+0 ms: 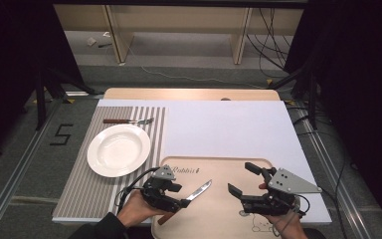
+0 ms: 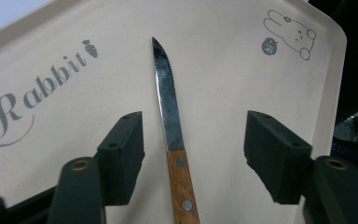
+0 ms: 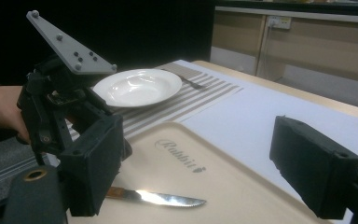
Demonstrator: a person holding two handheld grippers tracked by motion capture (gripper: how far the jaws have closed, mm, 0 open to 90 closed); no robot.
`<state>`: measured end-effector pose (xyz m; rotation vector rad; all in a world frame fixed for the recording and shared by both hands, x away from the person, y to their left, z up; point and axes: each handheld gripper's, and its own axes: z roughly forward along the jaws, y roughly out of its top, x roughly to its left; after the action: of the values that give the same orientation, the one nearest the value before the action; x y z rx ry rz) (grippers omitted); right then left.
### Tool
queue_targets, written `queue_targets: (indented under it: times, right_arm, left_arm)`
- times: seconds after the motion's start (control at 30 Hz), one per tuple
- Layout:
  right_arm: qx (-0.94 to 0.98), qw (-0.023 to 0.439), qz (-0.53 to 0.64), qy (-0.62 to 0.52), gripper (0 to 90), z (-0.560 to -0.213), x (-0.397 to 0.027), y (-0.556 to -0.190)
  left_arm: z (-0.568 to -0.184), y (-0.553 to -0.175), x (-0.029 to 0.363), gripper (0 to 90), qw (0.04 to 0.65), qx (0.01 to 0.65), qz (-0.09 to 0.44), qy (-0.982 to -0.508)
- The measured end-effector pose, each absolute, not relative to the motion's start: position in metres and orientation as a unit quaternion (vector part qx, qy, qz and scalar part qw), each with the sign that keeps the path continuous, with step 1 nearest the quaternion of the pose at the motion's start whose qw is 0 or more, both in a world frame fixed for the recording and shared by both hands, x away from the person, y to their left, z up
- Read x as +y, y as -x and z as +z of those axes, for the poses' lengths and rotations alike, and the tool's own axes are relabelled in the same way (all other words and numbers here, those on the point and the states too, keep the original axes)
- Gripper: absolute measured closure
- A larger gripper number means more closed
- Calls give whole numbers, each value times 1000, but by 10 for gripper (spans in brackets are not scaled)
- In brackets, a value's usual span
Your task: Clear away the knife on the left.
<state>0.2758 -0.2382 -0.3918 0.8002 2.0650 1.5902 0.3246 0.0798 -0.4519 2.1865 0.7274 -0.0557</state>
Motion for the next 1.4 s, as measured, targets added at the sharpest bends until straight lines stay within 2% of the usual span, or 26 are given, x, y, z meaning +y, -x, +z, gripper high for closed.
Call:
queue_targets:
  times: [0.47,0.63,1.4]
  right_arm:
    - [741,206,571,-287,188,-392,-238,-276]
    - [741,205,571,-287,188,-392,-238,-276]
    - [741,205,571,-287,189,-392,-239,-276]
  left_arm:
    - [-458,-325,60,837,366,237,-15,-900]
    - [-461,-326,56,893,354,233,-15,-906]
    - [-472,-334,45,895,319,242,-13,-916]
